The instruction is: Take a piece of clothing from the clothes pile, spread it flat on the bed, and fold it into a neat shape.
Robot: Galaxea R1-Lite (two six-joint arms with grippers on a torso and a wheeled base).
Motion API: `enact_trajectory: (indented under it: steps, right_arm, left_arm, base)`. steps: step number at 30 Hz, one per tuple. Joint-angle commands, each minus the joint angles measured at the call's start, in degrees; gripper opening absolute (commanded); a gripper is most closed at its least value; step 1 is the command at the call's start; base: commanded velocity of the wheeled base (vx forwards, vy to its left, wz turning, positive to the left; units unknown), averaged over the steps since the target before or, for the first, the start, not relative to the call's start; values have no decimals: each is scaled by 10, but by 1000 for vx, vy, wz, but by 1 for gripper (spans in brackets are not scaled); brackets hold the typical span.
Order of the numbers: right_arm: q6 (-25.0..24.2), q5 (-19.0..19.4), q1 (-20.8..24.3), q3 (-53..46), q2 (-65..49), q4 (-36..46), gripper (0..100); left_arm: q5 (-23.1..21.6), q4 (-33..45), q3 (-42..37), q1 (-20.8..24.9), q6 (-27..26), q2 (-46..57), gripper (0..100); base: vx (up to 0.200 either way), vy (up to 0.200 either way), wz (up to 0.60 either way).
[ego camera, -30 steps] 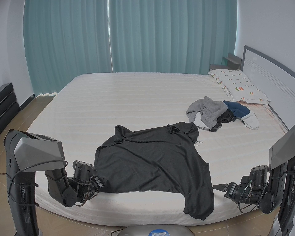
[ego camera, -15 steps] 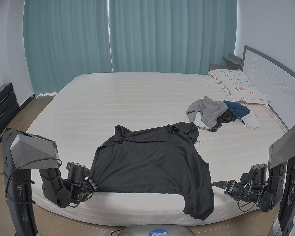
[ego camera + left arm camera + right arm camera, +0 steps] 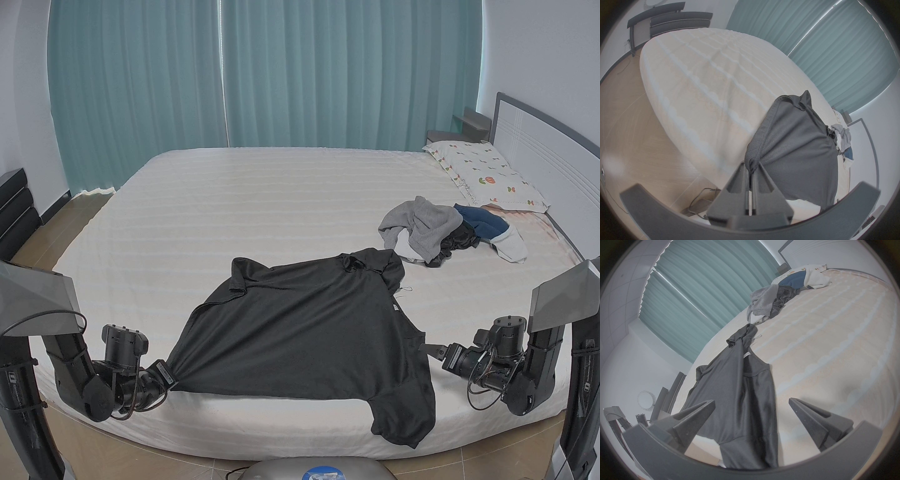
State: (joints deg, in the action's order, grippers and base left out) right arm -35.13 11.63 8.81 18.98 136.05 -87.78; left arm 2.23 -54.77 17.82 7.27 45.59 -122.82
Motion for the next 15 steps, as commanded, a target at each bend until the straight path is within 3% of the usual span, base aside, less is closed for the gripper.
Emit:
enact_trajectory:
  steps: [1, 15]
  right_arm:
    - [2, -5, -3, 4, 39, -12, 100]
    - [0, -4, 21, 38, 66, 2, 100]
  left_arm:
    - [0, 22, -22, -13, -45, 19, 0]
    - [6, 100, -18, -34, -82, 58, 0]
  base:
    - [0, 0, 0]
    - [0, 0, 0]
